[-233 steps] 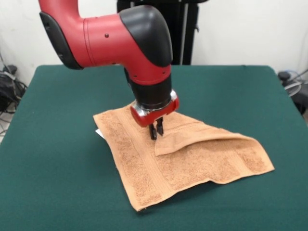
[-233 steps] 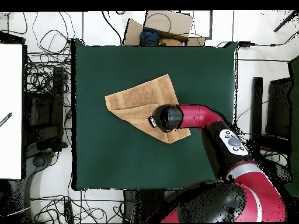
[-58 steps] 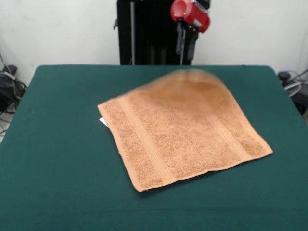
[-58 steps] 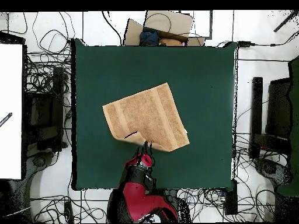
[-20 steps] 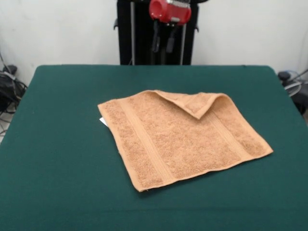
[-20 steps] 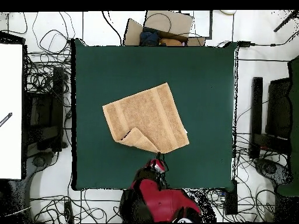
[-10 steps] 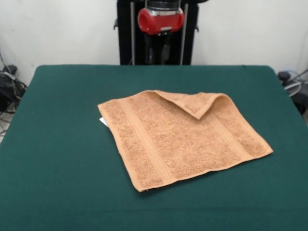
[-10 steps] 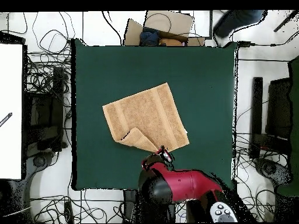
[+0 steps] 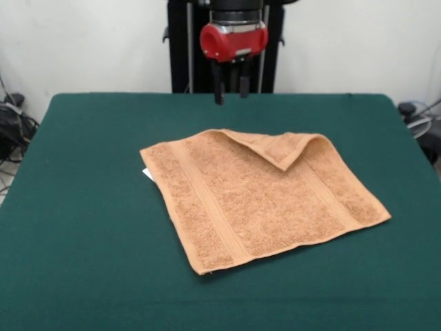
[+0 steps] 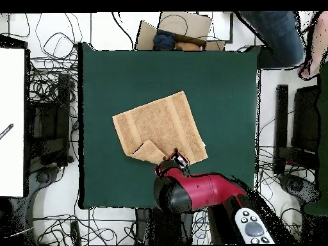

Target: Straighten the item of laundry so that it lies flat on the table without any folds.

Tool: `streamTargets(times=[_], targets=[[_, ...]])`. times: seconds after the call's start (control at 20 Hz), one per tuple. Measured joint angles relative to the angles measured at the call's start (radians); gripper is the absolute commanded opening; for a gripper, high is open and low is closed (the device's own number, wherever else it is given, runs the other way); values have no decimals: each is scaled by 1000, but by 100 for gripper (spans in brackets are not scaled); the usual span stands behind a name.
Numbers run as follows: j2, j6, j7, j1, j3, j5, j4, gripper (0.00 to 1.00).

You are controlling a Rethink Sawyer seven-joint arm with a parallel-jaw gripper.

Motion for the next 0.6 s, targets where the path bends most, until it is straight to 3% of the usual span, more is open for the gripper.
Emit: streamTargets(times=[0.6], targets=[[76,-13,0,5,5,-126,-108,100]])
